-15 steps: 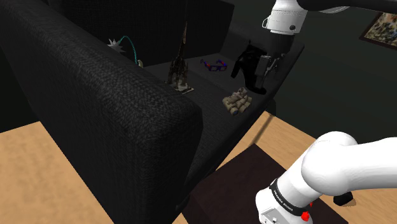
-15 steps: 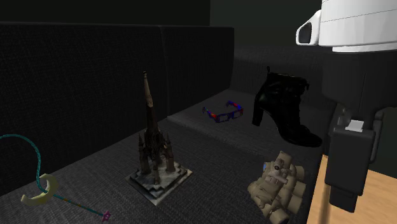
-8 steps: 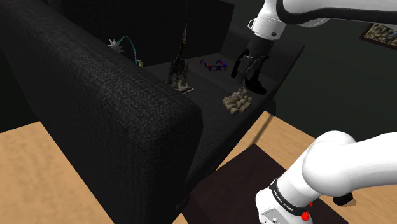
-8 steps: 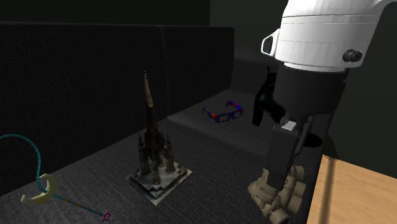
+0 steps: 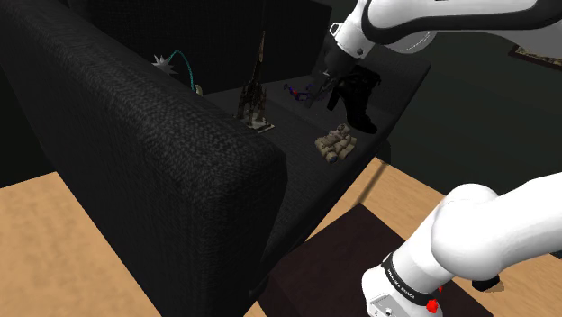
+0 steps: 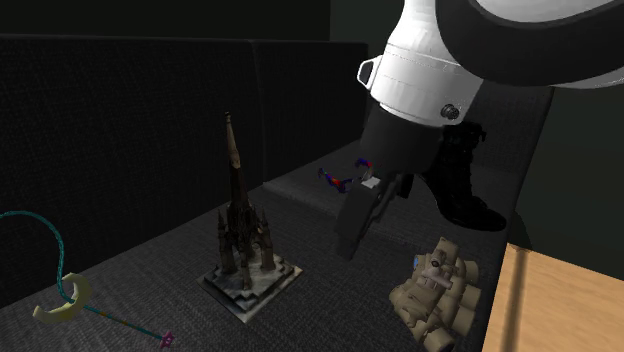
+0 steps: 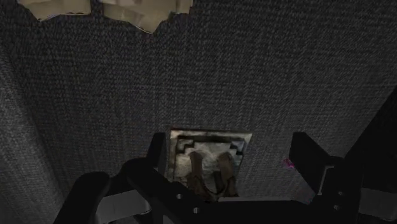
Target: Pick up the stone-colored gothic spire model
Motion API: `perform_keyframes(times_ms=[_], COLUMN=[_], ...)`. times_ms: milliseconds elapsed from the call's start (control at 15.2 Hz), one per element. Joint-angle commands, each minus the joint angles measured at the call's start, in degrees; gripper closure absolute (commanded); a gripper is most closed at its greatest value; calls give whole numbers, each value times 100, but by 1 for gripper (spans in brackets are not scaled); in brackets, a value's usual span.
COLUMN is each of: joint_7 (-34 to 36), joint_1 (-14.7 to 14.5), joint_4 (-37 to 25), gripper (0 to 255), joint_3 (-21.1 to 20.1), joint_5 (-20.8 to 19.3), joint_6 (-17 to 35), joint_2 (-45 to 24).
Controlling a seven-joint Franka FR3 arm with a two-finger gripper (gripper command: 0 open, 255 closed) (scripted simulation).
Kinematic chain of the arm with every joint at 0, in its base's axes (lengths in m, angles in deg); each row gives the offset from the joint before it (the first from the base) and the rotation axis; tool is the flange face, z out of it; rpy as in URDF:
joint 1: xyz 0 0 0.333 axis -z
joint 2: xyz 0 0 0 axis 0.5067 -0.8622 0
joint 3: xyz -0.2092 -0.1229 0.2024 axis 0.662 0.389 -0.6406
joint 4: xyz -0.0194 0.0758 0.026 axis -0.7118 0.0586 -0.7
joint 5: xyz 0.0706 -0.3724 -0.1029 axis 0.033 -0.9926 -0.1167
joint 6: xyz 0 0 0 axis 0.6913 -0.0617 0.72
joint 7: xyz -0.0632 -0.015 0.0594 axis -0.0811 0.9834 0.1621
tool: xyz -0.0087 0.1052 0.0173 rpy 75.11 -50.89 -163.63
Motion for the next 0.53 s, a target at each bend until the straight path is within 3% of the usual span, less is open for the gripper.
perform_keyframes(times_ms=[0, 462], joint_7=[-260, -1506], joint_1=[-142, -727], joint_4=[-126, -732], gripper=[0, 0], joint_3=[89, 504], joint_5=[212, 1280], joint_6=[477, 1776], joint_2=[-280, -1243])
